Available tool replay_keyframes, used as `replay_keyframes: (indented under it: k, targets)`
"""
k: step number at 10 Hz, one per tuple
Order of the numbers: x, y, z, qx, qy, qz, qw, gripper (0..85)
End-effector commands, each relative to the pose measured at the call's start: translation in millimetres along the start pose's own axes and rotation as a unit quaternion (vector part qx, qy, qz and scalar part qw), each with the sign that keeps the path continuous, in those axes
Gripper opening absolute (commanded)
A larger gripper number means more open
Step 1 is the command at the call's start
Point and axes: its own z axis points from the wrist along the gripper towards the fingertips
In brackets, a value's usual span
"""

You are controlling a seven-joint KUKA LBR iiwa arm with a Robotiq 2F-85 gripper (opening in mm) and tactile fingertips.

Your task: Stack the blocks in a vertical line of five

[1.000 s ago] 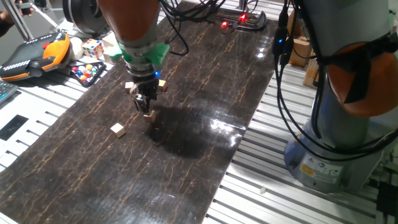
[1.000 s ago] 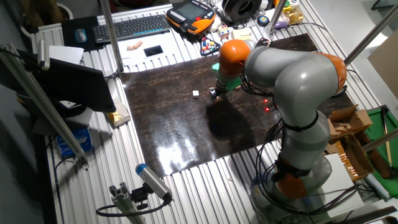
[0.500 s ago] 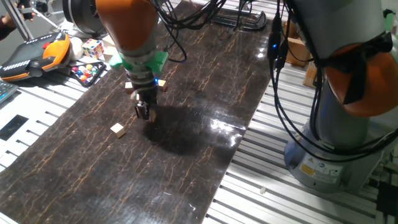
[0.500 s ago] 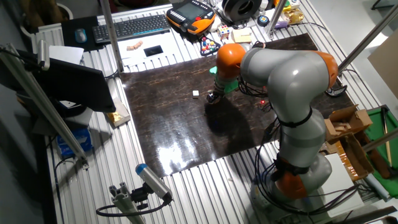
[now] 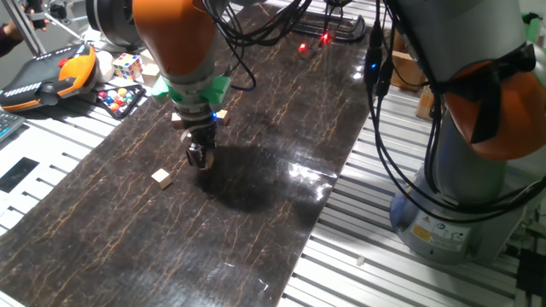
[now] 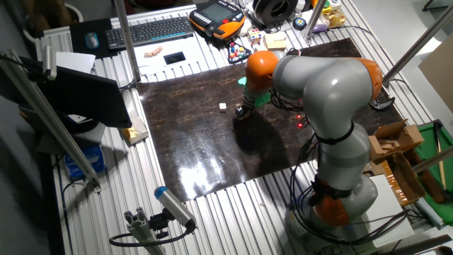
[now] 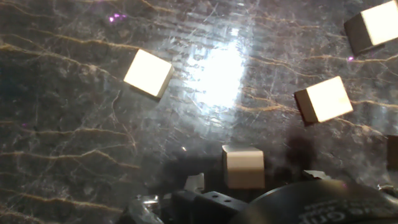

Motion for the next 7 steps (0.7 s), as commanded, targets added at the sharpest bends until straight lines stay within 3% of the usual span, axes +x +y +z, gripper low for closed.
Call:
replay_keyframes:
  k: [1,7]
  targets:
    - [0.0,0.0,0.5,0.0,0.0,0.0,1.0,64.3]
    - [-2.4,-0.4,3.5,-0.001,-0.003,0.0,1.0,58.3]
